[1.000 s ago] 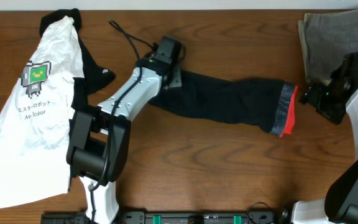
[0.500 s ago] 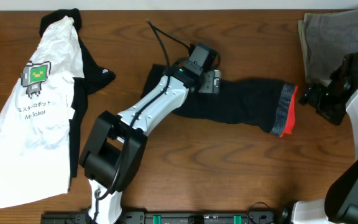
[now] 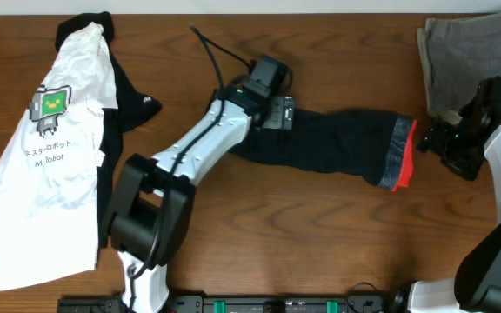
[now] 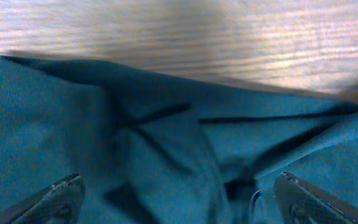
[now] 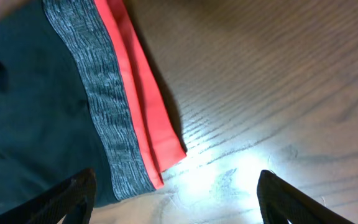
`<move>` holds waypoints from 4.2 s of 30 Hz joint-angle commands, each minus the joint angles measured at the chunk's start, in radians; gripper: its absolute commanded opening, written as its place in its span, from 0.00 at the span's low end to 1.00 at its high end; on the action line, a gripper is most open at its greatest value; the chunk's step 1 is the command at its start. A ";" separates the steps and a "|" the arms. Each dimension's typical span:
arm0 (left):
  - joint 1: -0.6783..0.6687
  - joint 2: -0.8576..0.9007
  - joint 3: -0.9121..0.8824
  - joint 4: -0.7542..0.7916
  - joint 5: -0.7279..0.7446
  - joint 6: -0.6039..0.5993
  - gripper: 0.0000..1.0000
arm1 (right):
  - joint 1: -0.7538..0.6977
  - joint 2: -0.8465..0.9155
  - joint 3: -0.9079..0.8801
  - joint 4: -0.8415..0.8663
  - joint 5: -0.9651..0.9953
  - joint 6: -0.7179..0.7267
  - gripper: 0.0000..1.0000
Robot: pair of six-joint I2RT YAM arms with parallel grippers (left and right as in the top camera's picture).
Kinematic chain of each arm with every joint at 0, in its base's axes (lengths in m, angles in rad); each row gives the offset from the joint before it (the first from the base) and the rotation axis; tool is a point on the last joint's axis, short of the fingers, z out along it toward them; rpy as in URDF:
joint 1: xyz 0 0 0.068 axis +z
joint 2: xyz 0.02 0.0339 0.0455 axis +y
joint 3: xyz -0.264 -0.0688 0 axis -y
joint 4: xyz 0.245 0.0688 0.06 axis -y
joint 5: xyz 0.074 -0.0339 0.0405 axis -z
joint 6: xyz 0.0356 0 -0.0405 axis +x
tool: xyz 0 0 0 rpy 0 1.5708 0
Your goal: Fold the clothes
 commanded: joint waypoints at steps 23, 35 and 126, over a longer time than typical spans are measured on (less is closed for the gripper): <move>0.353 -0.196 0.019 -0.288 -0.064 0.159 0.98 | 0.083 -0.018 -0.374 0.597 -0.177 -0.201 0.71; 0.432 -0.196 0.019 -0.310 -0.103 0.159 0.98 | 0.082 -0.013 -0.420 0.727 -0.104 -0.153 0.75; 0.498 -0.196 0.018 -0.362 -0.214 0.071 0.98 | 0.312 0.143 0.024 0.218 -0.209 -0.121 0.01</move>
